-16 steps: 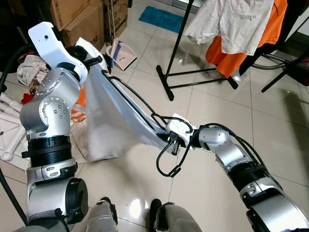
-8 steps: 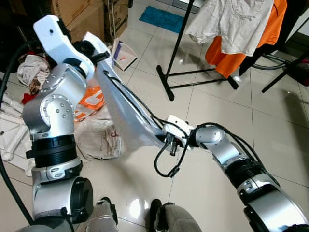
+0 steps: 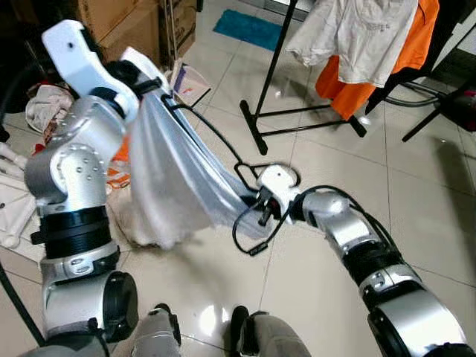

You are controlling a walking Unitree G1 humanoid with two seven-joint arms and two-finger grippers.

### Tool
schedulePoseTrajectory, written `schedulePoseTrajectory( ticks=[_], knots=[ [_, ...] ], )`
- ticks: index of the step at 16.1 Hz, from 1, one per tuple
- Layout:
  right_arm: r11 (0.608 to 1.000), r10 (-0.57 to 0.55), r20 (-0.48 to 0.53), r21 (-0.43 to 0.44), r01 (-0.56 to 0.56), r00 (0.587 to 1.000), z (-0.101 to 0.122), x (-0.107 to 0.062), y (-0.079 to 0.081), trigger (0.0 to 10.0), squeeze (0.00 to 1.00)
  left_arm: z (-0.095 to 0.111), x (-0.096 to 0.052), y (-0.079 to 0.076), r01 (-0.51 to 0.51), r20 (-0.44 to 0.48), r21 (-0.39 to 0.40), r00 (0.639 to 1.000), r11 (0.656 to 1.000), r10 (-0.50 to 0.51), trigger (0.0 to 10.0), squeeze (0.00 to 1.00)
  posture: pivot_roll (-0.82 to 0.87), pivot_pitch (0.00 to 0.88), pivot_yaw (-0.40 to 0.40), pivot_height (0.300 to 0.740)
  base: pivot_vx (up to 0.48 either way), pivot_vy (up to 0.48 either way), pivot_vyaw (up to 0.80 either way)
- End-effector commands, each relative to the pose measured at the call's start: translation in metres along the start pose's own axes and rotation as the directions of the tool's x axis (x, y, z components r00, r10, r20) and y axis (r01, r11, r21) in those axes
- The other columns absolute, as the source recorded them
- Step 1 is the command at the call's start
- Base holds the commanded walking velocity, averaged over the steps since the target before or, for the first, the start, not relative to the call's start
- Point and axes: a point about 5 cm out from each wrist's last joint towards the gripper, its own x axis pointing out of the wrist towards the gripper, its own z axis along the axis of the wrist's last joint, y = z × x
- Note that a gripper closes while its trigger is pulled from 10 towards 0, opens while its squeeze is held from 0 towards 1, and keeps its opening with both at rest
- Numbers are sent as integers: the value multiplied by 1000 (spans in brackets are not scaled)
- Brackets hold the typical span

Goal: Hang hanger

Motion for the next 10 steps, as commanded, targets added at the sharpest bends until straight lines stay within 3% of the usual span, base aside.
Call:
schedulePoseTrajectory(
  ticks=[1, 5, 10],
  knots=[
    [999, -25, -47, 38, 27, 999, -13, -5, -3, 0, 0, 4, 0, -1, 1, 22, 6, 1000, 1000, -1, 10000, 0, -16, 194, -158, 740, 0, 0, 0],
    [1000, 2, -83, 15, 0, 997, -18, -3, 2, 0, 0, 4, 0, -4, 12, 18, -3, 1000, 1000, -12, 10000, 0, -21, 193, -156, 740, 0, 0, 0],
    [996, 47, -185, -71, -61, 982, -28, 4, 12, 0, 0, 5, -2, -29, 85, 0, -13, 996, 996, -85, 10000, 0, -21, 198, -156, 740, 0, 0, 0]
  ],
)
